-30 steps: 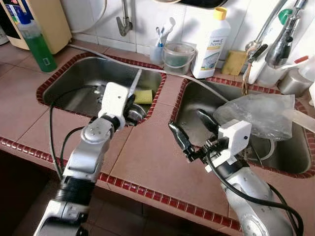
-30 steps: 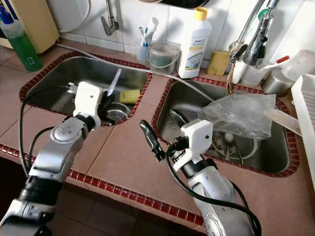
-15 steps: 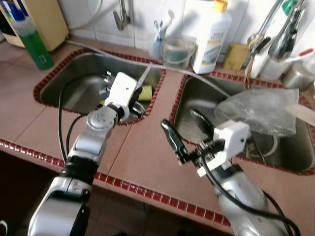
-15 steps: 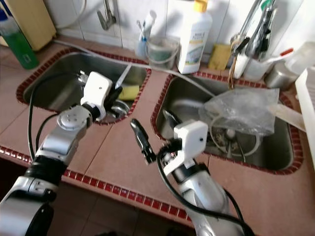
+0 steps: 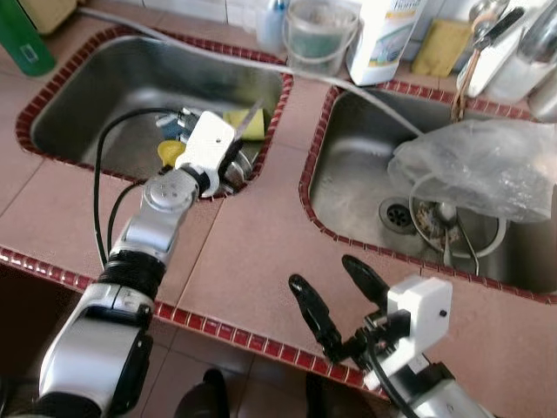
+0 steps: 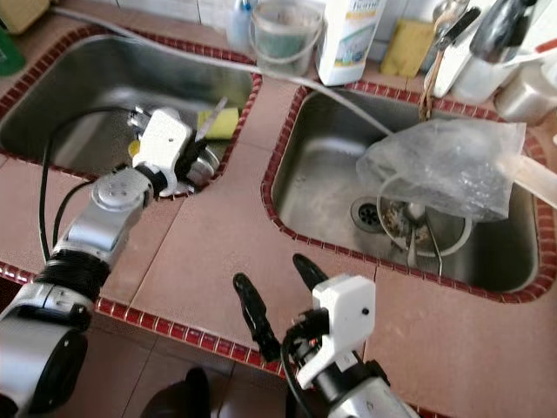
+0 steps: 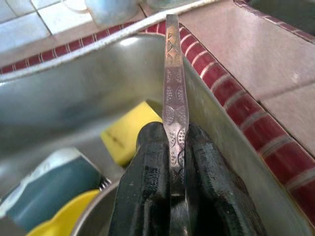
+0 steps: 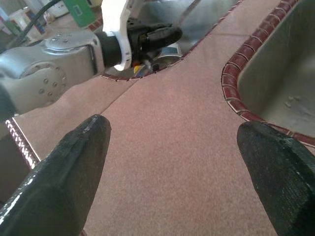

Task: Kitchen organization

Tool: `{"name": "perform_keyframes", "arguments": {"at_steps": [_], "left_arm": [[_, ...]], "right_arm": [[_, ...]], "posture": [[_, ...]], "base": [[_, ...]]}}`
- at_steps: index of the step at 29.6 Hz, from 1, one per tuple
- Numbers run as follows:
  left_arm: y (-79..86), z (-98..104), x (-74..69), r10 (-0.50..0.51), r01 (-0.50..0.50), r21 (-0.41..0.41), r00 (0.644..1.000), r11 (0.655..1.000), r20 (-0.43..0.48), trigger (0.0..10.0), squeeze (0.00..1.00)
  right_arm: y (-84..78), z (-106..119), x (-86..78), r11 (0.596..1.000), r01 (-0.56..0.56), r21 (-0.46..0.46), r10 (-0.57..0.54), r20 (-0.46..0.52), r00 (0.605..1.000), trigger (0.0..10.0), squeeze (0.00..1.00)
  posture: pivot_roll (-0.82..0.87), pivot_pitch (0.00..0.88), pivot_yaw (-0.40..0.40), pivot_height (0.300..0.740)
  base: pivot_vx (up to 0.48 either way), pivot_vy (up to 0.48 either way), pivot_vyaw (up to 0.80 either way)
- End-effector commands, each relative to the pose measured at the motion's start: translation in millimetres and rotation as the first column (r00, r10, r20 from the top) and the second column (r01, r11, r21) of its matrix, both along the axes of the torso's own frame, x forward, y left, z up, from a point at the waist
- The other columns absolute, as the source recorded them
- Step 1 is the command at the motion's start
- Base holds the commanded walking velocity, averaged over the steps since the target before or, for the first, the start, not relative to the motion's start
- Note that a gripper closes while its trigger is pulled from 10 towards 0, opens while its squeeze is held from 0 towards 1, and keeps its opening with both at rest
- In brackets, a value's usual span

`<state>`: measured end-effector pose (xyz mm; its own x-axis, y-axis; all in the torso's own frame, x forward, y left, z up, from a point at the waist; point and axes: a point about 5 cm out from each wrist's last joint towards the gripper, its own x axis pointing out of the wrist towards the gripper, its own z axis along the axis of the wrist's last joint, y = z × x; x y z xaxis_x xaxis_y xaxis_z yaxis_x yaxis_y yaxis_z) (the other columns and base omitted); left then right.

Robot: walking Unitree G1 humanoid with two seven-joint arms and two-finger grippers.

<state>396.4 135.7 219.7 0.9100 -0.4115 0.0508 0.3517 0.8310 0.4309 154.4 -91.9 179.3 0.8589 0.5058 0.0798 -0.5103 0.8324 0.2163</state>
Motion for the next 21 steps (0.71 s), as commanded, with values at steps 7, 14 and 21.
{"name": "perform_keyframes", "arguments": {"at_steps": [7, 14, 21], "left_arm": [[2.4, -6, 4.1, 0.023, -0.023, 0.023, 1.0, 0.999, -0.013, 10.0, 0.0], [6.2, -2, 6.3, 0.023, -0.023, 0.007, 1.0, 1.0, -0.007, 10.0, 0.0], [14.3, 5, 8.7, 0.061, -0.061, 0.006, 0.998, 0.998, 0.028, 10.0, 0.0]], "right_arm": [[-0.2, 3, -11.0, 1.0, -0.016, 0.003, 0.016, -0.032, 0.999, 10.0, 0.0], [-1.1, 5, -14.2, 1.0, -0.019, 0.014, 0.019, -0.039, 0.999, 10.0, 0.0], [-1.8, 10, -12.9, 0.999, -0.017, 0.048, 0.018, -0.019, 1.0, 10.0, 0.0]], "posture": [[-0.28, 0.422, -0.015, 0.74], [-0.28, 0.42, -0.017, 0.74], [-0.27, 0.41, -0.019, 0.74]], "base": [[0.0, 0.0, 0.0], [0.0, 0.0, 0.0], [0.0, 0.0, 0.0]]}}
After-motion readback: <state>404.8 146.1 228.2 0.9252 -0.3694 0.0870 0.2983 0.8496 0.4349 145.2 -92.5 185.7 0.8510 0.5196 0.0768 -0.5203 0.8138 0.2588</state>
